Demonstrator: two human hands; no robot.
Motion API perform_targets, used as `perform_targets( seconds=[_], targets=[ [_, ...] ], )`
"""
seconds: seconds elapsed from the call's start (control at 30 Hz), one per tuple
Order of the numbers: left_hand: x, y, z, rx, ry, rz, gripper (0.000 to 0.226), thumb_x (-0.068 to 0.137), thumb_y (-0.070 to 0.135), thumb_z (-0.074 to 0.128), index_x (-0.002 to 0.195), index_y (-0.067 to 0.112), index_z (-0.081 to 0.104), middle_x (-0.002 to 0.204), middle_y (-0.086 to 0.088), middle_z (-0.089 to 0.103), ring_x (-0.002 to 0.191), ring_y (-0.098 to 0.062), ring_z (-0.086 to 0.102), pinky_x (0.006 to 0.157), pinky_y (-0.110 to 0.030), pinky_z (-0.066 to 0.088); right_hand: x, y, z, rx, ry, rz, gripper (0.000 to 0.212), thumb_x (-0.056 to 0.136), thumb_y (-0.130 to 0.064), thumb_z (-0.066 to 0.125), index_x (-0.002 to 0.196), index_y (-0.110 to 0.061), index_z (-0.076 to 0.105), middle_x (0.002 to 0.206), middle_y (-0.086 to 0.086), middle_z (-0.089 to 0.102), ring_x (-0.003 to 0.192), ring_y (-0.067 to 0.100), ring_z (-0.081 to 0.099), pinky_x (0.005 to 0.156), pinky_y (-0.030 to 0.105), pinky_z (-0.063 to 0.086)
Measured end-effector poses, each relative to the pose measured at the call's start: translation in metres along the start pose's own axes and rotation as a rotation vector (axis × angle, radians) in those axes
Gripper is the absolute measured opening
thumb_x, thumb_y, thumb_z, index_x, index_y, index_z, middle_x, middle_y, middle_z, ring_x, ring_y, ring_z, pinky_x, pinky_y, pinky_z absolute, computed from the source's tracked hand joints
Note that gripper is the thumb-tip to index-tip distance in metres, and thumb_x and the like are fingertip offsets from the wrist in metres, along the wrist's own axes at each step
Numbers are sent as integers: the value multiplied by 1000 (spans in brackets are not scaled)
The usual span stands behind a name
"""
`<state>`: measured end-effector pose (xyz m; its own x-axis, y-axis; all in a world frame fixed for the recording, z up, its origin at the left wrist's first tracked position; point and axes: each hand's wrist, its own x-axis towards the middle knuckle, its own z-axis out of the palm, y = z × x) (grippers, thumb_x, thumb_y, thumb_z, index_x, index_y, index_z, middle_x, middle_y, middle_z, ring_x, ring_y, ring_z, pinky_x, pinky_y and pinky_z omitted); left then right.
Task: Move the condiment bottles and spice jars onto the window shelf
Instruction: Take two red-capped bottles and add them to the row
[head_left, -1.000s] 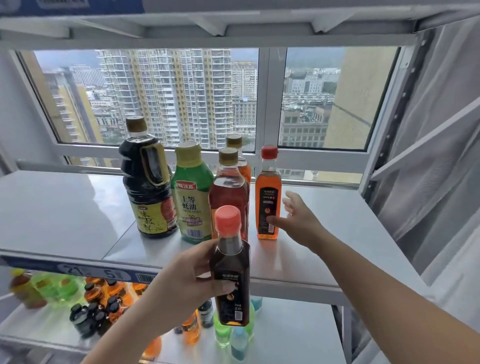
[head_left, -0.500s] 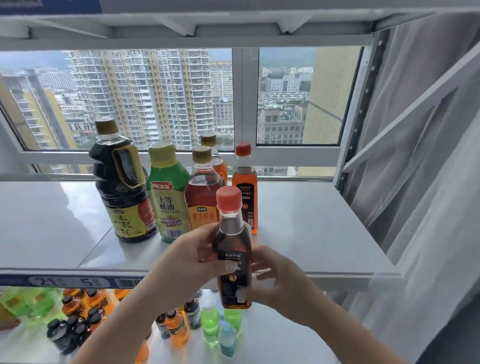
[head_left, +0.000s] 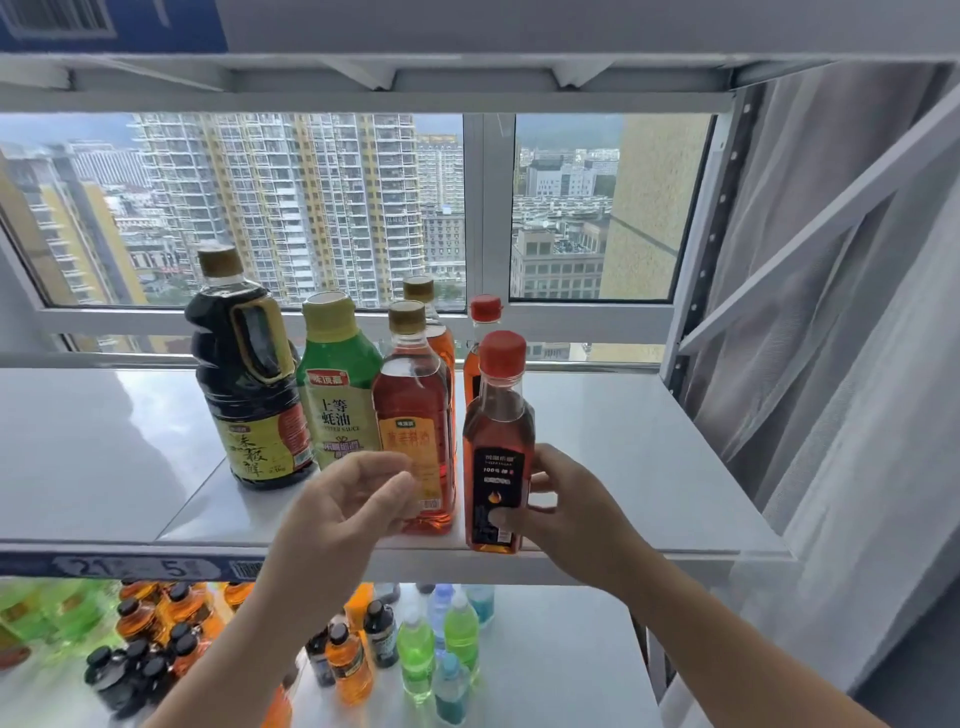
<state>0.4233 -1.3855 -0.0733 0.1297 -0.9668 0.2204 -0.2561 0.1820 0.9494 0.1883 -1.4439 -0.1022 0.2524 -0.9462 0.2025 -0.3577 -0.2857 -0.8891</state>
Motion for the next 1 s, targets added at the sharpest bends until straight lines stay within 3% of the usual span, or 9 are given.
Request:
perform_targets(
  seconds=[0.17,0.6,0.73,0.9,1.0],
  targets=[
    [-14,-22,-20,-15,67,-112,10,96,10,66,102,12,73,84,-8,79,77,-21,77,75,-40,61,16,3,4,-31,8,24,42,83,-16,82,116,-31,61,108,-18,71,104,2,64,75,12,49],
    [-37,-53,-34,-4,73,-251,13,95,6,66,105,10,74,87,-10,79,75,-18,76,73,-37,61,40,18,13,19,10,101,43,86,-11,78,119,-30,59,113,-18,69,102,-2,64,73,14,48],
    [-38,-57,-35,10,61,-269,13,95,6,66,104,11,74,87,-10,79,74,-18,76,67,-28,60,44,20,13,25,-16,107,44,88,-12,76,118,-38,57,111,-22,68,103,1,66,74,16,51],
    [-37,-58,-29,6,58,-284,13,94,7,68,106,11,73,87,-10,78,74,-18,76,74,-36,60,47,25,11,35,-34,131,44,88,-15,77,121,-36,57,115,-18,70,110,6,66,83,25,56],
    [-36,-58,-23,-6,53,-292,13,94,7,68,105,12,73,86,-10,78,75,-19,75,77,-40,60,44,26,11,10,-23,142,47,86,-18,80,123,-35,56,115,-22,68,109,-2,63,87,21,53]
  ],
)
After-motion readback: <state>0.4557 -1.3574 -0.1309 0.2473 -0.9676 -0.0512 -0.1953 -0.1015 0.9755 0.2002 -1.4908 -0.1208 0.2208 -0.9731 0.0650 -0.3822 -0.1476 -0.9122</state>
